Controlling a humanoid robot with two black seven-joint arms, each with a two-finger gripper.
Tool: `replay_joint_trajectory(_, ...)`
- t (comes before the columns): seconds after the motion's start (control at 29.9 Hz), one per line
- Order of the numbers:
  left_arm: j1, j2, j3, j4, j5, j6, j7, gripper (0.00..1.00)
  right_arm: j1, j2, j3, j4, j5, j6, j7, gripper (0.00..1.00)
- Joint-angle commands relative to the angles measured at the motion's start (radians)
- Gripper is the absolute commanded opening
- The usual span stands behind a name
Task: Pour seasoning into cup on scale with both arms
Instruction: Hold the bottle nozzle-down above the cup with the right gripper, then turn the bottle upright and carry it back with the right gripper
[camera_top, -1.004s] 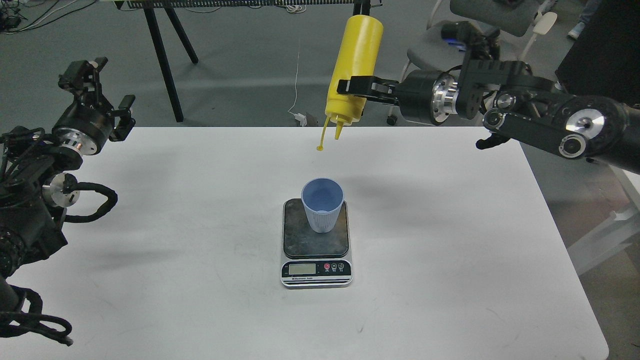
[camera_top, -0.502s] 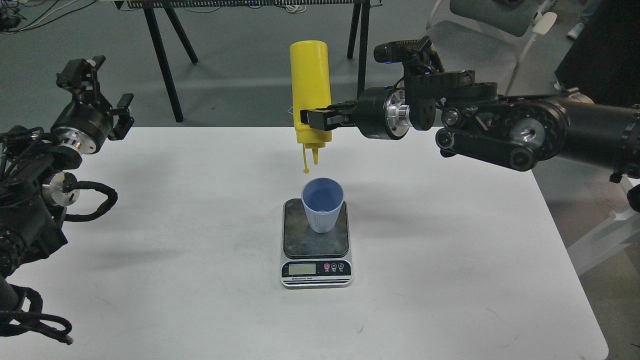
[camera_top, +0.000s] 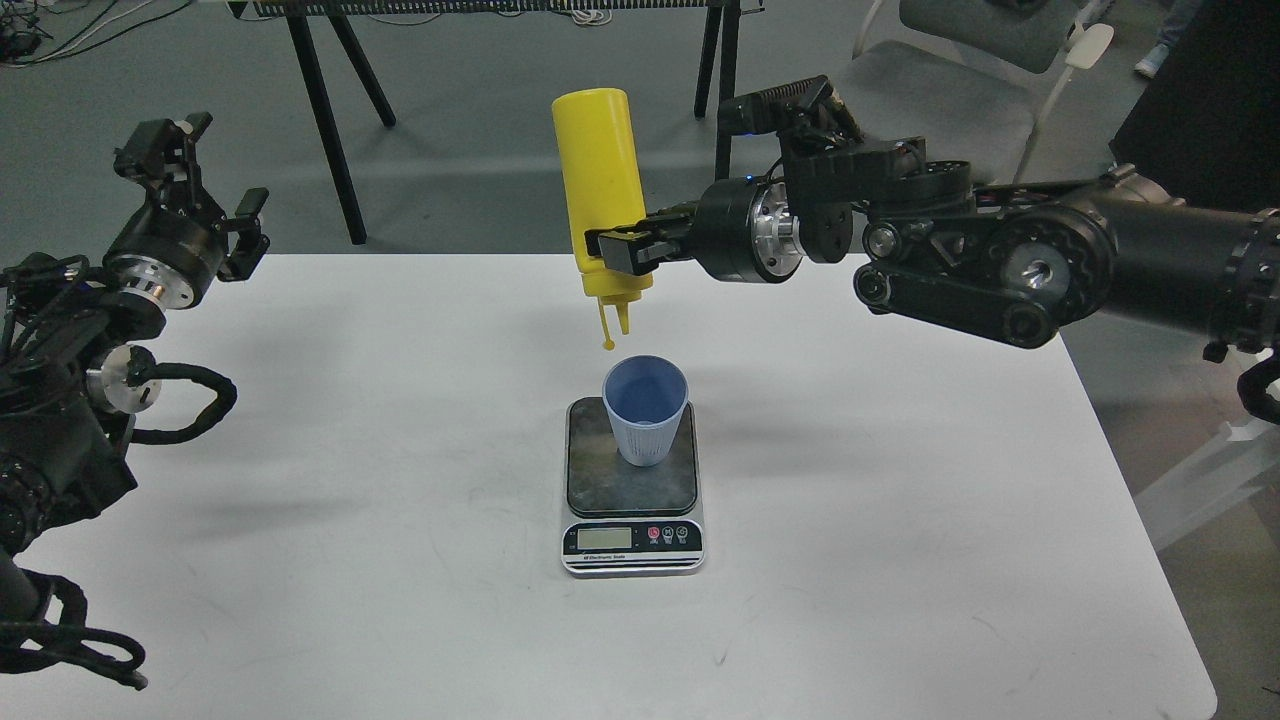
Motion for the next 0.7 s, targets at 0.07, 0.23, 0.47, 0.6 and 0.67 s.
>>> replay_joint_trajectory(0.07,0.0,-0.002,0.0,0.0,0.001,0.0,0.0,0.94,0.002,-0.003,-0.01,0.003,0.0,0.0,0.0,0.29)
replay_joint_trajectory(0.23,-0.001,-0.005,0.0,0.0,0.001,0.0,0.0,0.94,0.001,-0.009,0.0,-0.002,0.017,-0.002,0.0,0.29)
replay_joint_trajectory(0.47,-0.001,-0.003,0.006,0.0,0.001,0.0,0.0,0.94,-0.001,-0.082,0.058,-0.006,0.355,0.024,0.003,0.29)
replay_joint_trajectory(0.6,-0.003,-0.008,0.002,0.0,0.001,0.0,0.0,0.94,-0.033,-0.17,0.166,0.004,0.613,0.115,0.014,0.29)
replay_joint_trajectory(0.67,-0.003,-0.008,-0.003,0.0,-0.002,0.0,0.0,0.94,-0.087,-0.214,0.238,0.007,0.714,0.173,0.031,0.29)
